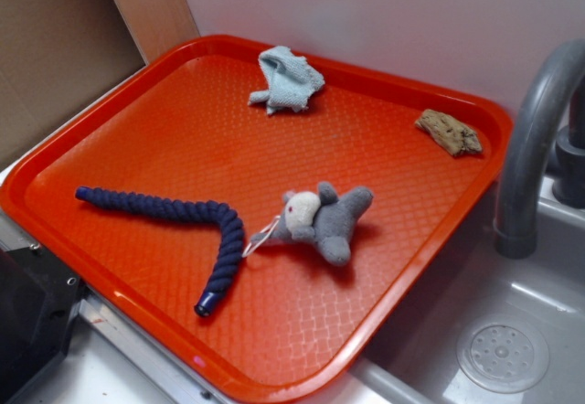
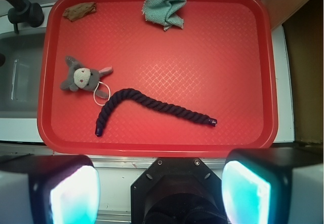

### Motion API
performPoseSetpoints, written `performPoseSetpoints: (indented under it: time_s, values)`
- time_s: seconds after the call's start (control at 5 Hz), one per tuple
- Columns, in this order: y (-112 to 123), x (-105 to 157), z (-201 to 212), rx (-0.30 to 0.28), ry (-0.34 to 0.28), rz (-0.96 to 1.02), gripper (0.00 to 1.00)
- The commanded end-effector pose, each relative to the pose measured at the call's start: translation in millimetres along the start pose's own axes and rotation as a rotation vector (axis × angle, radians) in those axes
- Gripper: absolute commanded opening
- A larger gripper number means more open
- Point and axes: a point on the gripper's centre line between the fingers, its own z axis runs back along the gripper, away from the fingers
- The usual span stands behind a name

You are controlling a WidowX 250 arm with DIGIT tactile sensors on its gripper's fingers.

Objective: Grab the blue cloth.

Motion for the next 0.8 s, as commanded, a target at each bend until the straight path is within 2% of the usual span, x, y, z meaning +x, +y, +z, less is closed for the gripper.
performPoseSetpoints:
  time_s: [0.0,0.2,0.4,0.6]
  values:
    - [0.0,0.0,0.0,0.000,0.000,0.000,1.00]
    - [1.9,44.0,-54.8,-0.049,-0.077,-0.033,1.00]
    - [18.9,93.3,-94.7,0.000,-0.162,0.017,1.00]
    - [33.9,140.2,-133.9,0.042,-0.205,0.025,1.00]
